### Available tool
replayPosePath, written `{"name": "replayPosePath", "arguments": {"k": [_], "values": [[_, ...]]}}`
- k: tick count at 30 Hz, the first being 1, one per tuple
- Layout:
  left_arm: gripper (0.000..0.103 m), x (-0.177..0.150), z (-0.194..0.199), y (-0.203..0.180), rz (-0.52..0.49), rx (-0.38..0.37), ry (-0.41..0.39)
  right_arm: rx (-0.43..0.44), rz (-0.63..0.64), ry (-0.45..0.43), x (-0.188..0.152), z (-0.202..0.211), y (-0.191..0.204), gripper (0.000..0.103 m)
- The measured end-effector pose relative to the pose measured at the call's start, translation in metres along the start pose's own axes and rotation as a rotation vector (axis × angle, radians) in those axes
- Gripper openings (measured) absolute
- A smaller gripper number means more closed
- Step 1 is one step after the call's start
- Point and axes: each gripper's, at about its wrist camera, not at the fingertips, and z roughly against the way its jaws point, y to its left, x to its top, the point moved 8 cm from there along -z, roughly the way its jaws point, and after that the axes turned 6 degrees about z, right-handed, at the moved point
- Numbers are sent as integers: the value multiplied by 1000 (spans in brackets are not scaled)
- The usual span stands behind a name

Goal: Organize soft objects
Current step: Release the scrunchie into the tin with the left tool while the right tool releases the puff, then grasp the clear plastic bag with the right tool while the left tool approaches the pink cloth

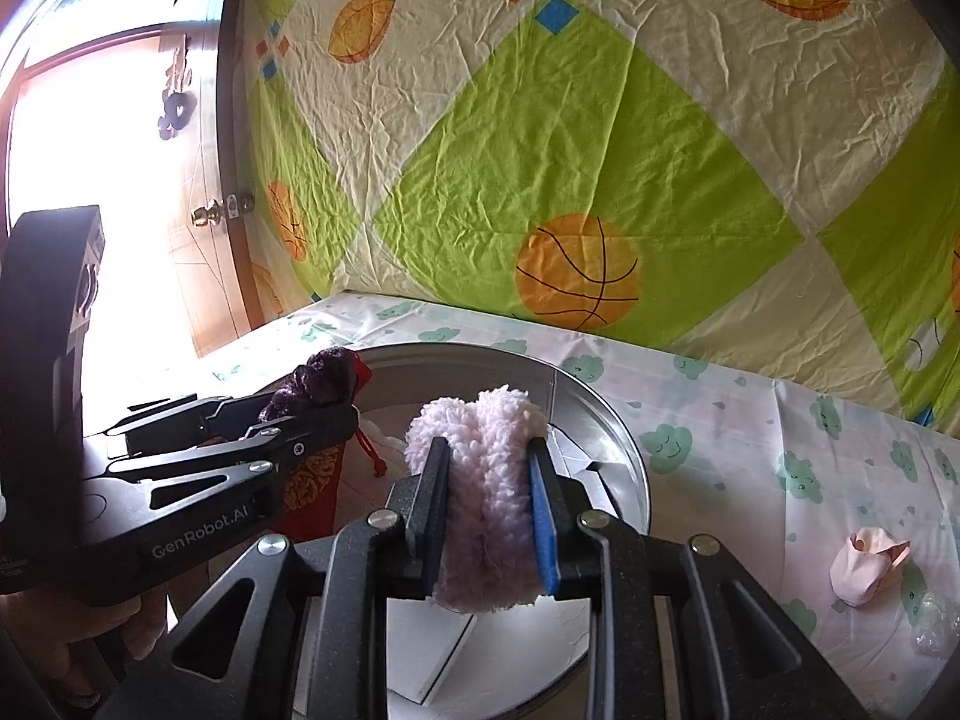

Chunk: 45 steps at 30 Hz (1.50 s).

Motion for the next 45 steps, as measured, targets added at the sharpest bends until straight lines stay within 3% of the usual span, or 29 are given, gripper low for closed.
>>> {"name": "replayPosePath", "arguments": {"k": [1, 3, 5, 8, 14, 21, 27, 33, 36, 39, 45], "values": [[35, 0, 0, 0, -2, 1, 4, 4, -2, 12, -2, -2, 0, 37], [55, 1, 3, 0, -7, 5, -7, 13, -15, 12, -4, -2, -2, 59], [75, 2, 7, 2, -14, 41, -26, 0, -28, -7, -4, 3, -7, 66], [85, 2, 13, 5, -2, 42, -44, -6, -47, -24, -4, 13, -14, 71], [91, 4, 24, -11, -19, 40, -81, -48, -63, -46, -12, 40, -38, 74], [100, 4, 33, -80, -93, -47, -121, -159, -128, -72, -34, 83, -102, 78], [101, -11, 8, -162, -192, -142, -46, -397, -231, -17, -67, 111, -193, 81], [101, -31, -40, -235, -265, -219, 96, -536, -357, 116, -106, 112, -274, 82], [101, -40, -64, -261, -285, -220, 151, -541, -411, 145, -120, 111, -293, 82], [101, -41, -81, -280, -302, -222, 158, -514, -451, 192, -134, 106, -300, 82], [101, -42, -107, -281, -266, -213, 193, -474, -500, 254, -148, 96, -304, 82]]}}
